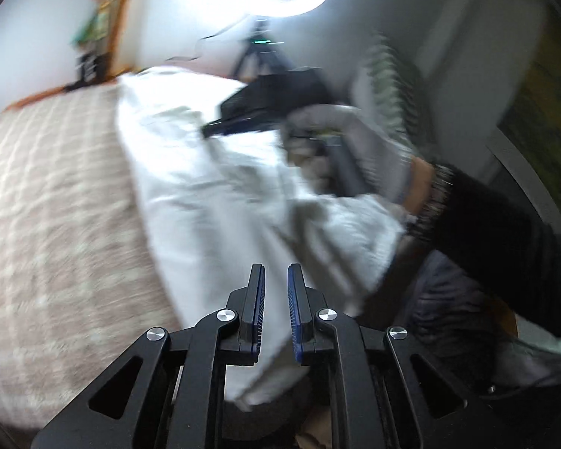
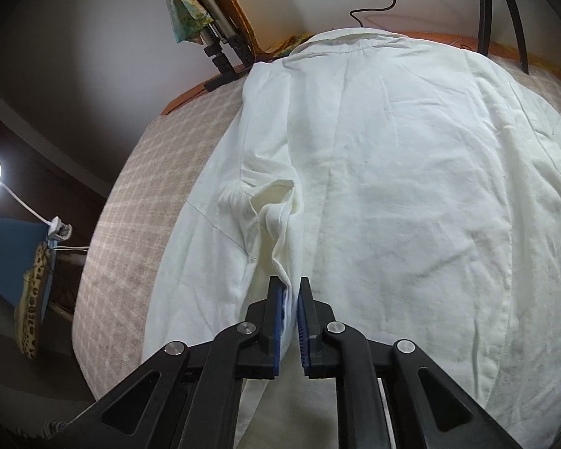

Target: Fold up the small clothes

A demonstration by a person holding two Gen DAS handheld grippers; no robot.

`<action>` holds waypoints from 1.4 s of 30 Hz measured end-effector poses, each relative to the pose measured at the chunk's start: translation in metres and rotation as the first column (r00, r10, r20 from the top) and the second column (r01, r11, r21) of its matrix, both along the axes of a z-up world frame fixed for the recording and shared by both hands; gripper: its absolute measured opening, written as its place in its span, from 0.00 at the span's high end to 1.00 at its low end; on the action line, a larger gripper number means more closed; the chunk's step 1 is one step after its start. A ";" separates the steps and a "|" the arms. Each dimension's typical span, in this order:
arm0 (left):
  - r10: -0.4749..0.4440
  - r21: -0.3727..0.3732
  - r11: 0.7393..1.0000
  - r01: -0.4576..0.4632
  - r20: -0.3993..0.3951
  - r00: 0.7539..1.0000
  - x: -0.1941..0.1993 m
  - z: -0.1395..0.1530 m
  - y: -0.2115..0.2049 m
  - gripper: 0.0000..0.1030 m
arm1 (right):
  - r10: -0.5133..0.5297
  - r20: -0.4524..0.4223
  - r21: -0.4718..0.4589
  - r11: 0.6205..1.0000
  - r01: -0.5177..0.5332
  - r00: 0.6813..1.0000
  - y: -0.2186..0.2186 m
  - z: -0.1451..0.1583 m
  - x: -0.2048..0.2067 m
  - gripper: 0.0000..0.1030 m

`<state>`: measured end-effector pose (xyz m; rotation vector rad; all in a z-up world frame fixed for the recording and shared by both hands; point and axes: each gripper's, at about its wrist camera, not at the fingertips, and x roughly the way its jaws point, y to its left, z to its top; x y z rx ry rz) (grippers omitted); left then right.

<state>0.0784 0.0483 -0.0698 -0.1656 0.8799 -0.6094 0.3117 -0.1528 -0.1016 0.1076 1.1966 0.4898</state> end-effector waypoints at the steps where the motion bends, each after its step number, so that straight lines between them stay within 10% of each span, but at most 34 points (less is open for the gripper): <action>1: 0.020 0.010 1.000 -0.020 -0.009 1.000 0.002 -0.004 0.003 0.90 | -0.005 0.012 -0.018 1.000 0.006 1.000 -0.003 0.003 -0.001 0.77; 13: 0.001 0.175 0.985 0.013 -0.081 0.997 0.004 -0.047 -0.010 0.90 | 0.119 0.231 0.000 0.993 -0.122 0.966 0.033 0.036 -0.014 0.70; 19: -0.003 0.145 0.989 0.008 -0.038 0.999 -0.016 -0.049 0.003 0.90 | 0.158 0.161 -0.203 0.971 -0.124 0.974 0.055 -0.008 -0.005 0.76; 26: 0.036 0.090 0.995 -0.033 -0.040 0.999 -0.014 -0.036 0.016 0.90 | 0.190 0.215 -0.057 0.982 -0.182 0.958 0.057 0.020 -0.024 0.73; 37: 0.232 0.012 0.972 -0.234 0.089 0.969 0.002 0.014 0.067 0.90 | 0.489 0.164 -0.141 0.871 -0.471 0.857 0.120 -0.002 -0.104 0.74; 42: 0.279 -0.031 0.960 -0.277 0.086 0.957 0.008 0.020 0.074 0.90 | 0.543 0.111 -0.034 0.839 -0.543 0.832 0.109 0.004 -0.145 0.73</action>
